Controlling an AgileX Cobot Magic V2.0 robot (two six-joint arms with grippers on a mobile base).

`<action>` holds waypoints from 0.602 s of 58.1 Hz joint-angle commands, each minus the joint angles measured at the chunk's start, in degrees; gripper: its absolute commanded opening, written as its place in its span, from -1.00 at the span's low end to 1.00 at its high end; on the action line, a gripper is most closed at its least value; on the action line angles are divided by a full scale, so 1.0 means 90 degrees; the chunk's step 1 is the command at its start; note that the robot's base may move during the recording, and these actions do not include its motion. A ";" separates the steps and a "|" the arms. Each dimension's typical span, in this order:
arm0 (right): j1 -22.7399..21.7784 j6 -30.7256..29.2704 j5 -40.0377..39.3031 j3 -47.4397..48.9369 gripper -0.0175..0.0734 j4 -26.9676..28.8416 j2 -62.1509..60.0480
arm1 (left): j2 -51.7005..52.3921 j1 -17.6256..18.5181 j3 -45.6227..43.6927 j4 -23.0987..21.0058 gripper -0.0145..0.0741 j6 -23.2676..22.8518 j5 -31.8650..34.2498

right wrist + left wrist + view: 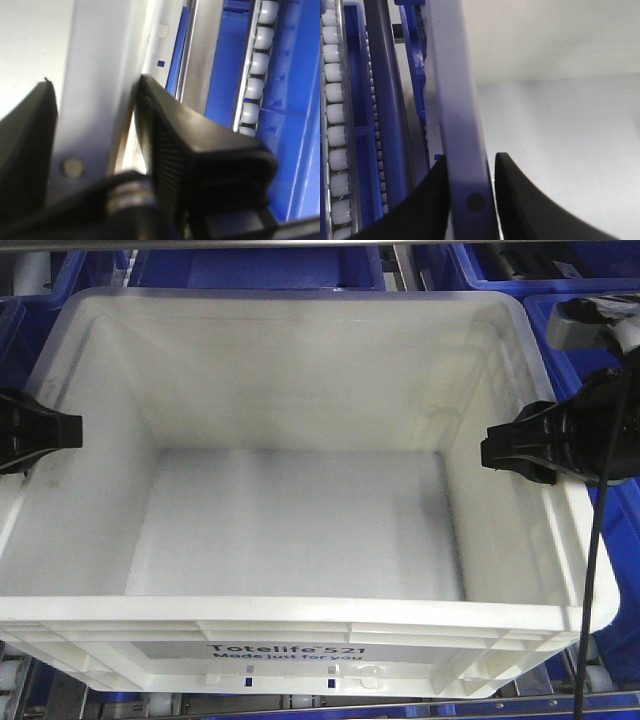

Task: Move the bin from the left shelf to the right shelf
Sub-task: 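Carry the tote with both grippers up to the destination roller shelf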

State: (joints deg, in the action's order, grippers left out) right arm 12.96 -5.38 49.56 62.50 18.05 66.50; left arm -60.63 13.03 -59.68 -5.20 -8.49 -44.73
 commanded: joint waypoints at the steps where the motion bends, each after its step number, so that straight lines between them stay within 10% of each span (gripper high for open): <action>1: -0.0046 -0.0299 -0.0551 0.0245 -0.62 0.0058 -0.0224 | 0.0184 0.0016 -0.0254 0.0212 -0.69 0.0248 0.0768; 35: -0.0046 -0.0299 -0.0551 0.0245 -0.62 0.0058 -0.0224 | 0.0184 0.0016 -0.0254 0.0212 -0.69 0.0248 0.0768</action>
State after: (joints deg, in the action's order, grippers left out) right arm 12.96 -5.38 49.61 62.50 18.05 66.50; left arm -60.63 13.03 -59.68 -5.20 -8.49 -44.73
